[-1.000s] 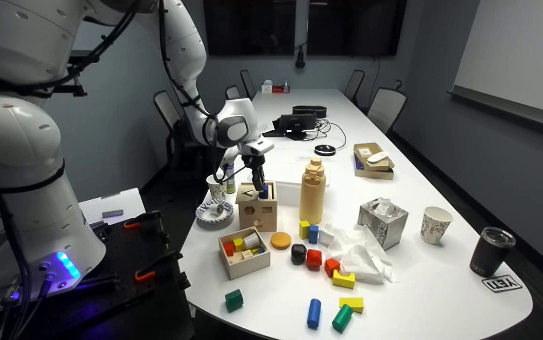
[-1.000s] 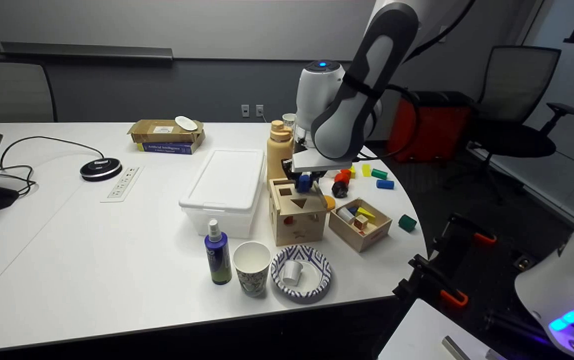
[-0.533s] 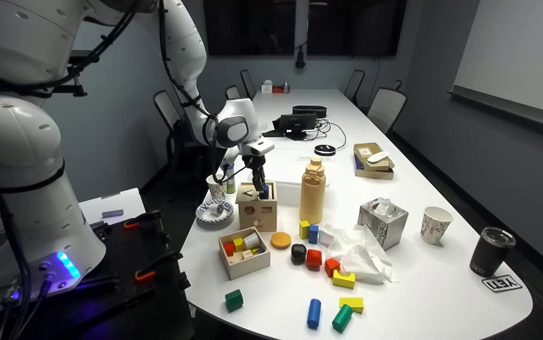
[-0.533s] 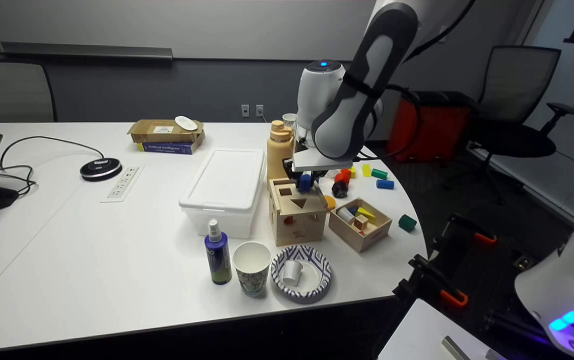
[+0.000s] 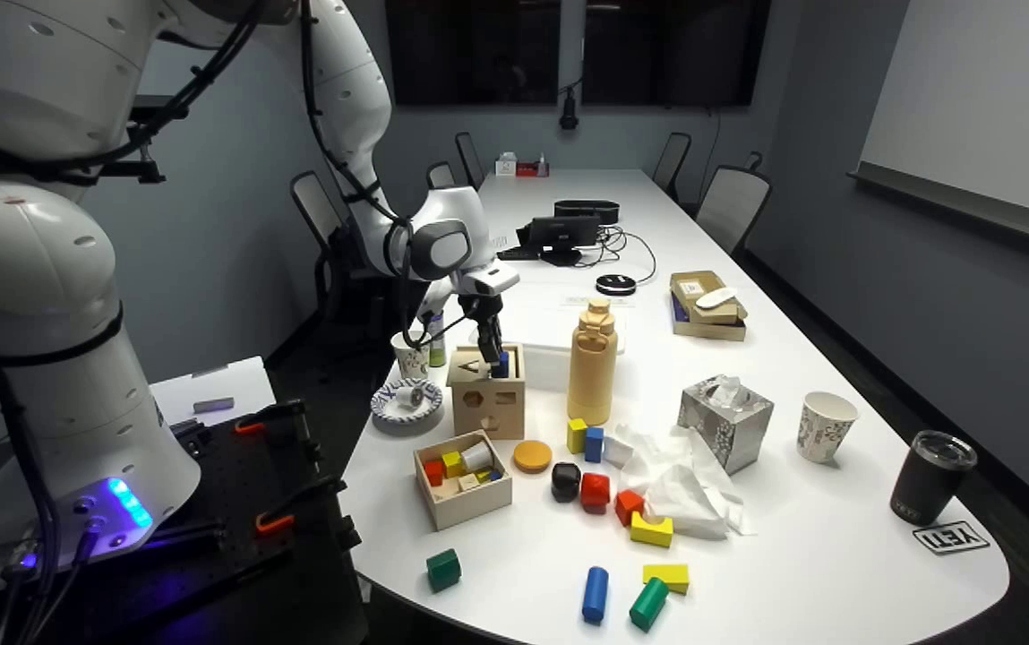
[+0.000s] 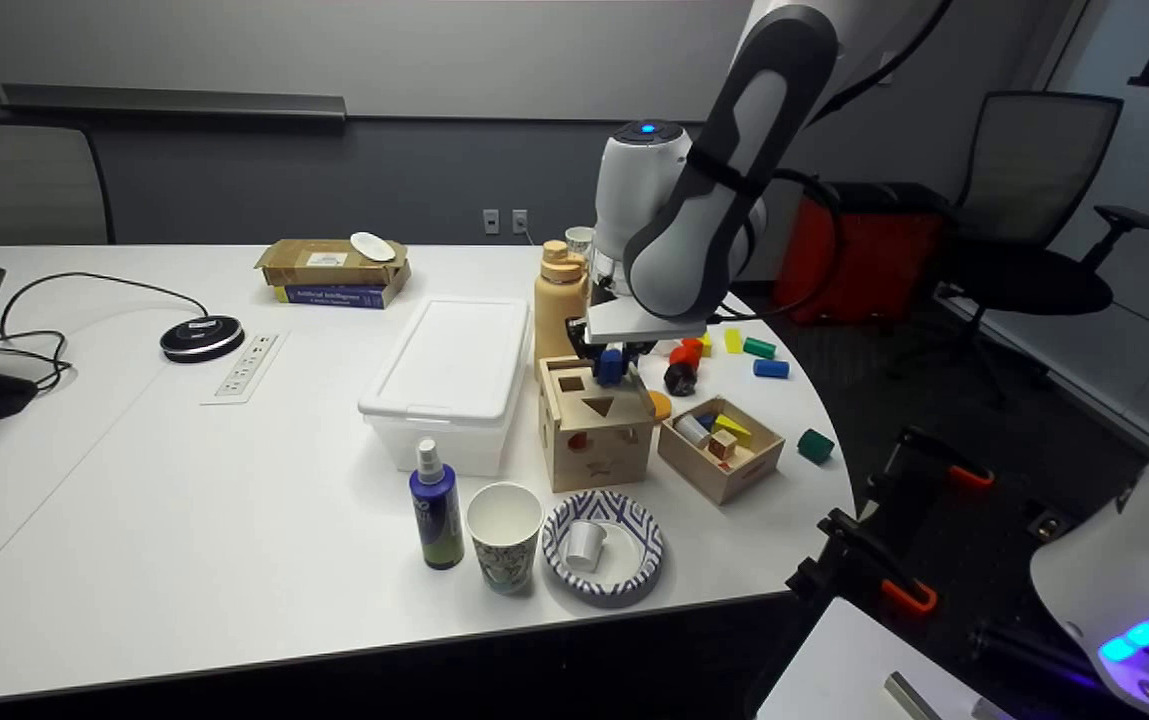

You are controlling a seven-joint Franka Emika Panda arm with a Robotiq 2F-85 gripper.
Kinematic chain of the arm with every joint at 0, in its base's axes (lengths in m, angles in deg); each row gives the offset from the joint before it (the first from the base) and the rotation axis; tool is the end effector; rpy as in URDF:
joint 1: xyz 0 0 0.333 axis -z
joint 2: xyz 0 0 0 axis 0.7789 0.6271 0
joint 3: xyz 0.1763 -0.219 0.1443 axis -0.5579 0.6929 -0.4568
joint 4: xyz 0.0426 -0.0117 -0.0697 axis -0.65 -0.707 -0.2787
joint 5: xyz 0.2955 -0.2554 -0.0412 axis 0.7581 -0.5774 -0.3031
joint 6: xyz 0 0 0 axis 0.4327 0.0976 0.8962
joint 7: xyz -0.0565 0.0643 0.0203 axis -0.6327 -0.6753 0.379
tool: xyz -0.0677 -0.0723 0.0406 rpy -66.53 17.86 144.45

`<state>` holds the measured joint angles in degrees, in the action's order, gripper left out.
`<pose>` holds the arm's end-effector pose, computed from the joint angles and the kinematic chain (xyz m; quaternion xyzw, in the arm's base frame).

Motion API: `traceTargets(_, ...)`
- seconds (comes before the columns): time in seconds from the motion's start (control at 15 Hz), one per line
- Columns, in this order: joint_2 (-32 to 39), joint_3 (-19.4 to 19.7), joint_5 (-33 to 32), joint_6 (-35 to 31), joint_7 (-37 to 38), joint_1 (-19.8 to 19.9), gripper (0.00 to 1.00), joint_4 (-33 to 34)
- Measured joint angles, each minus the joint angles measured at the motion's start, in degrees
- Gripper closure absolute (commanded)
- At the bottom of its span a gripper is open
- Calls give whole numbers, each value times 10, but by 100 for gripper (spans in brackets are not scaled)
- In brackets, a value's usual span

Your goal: Pick up the blue object and put it in the box

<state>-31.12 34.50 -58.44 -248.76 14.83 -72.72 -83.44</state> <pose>0.5384 0.0495 0.1372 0.9470 -0.2993 0.1110 0.0367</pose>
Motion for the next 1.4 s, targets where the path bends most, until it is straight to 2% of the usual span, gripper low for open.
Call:
traceTargets(1.2, -6, 1, 0, 2, 0, -5, 84, -10)
traceTargets(1.33, -6, 1, 0, 2, 0, -5, 33, -10)
traceTargets(1.4, -6, 1, 0, 2, 0, -5, 32, -10)
